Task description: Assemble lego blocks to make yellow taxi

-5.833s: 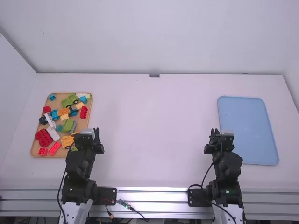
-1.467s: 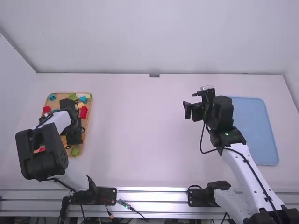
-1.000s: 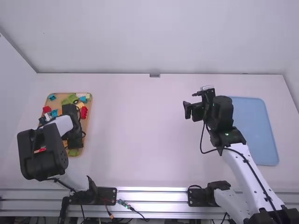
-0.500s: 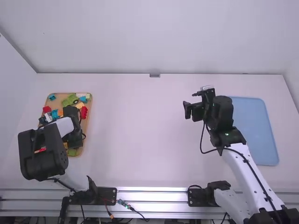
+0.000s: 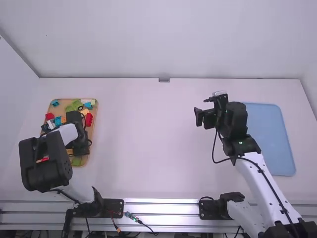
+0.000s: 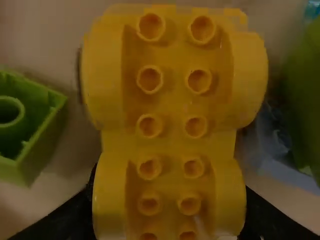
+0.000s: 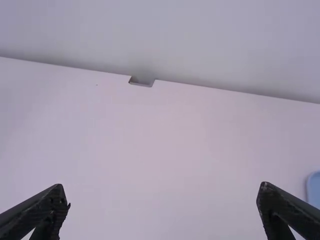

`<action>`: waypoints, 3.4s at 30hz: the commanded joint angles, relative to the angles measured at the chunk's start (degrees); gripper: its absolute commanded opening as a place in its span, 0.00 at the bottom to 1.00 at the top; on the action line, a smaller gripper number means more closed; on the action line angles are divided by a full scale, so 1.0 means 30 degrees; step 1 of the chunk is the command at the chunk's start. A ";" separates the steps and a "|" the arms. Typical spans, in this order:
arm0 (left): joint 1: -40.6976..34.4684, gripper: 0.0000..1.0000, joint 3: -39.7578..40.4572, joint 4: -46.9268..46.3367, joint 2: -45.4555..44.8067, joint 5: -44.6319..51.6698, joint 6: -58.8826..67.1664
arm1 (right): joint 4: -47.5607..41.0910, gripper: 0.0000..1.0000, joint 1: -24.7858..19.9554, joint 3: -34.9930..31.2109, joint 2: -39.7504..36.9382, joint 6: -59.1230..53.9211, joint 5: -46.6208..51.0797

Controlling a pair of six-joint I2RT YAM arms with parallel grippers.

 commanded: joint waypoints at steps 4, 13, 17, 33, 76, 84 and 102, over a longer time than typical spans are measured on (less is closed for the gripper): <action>-0.0240 0.89 -0.0044 -0.0131 0.0219 0.1377 -0.0066 | -0.0007 0.99 0.0051 0.0780 0.0095 0.0095 -0.0036; -0.0240 0.91 -0.0044 -0.0124 0.0219 -0.0372 -0.0656 | 0.0007 0.99 0.0051 0.0780 0.0095 0.0087 -0.0044; -0.0240 0.88 -0.0051 -0.0146 0.0219 -0.1231 -0.0648 | 0.0000 0.99 0.0051 0.0780 0.0095 0.0095 -0.0036; -0.0233 0.54 -0.0211 -0.0270 0.0219 -0.1559 -0.0648 | -0.0007 0.99 0.0051 0.0765 0.0095 0.0095 -0.0036; -1.0579 0.02 0.5413 -0.2295 -0.5187 0.0714 2.2003 | -0.0066 0.99 0.0051 0.0765 0.0095 0.0160 -0.0102; -1.5569 0.01 0.4809 -0.2310 -0.4022 0.6528 3.5969 | -0.0648 0.99 0.0036 0.0772 -0.0270 0.0175 -0.0080; -1.6925 0.03 0.3825 -0.1989 0.1180 1.1883 4.6847 | -0.4036 0.99 -0.1348 0.0765 -0.3861 0.1173 -0.0029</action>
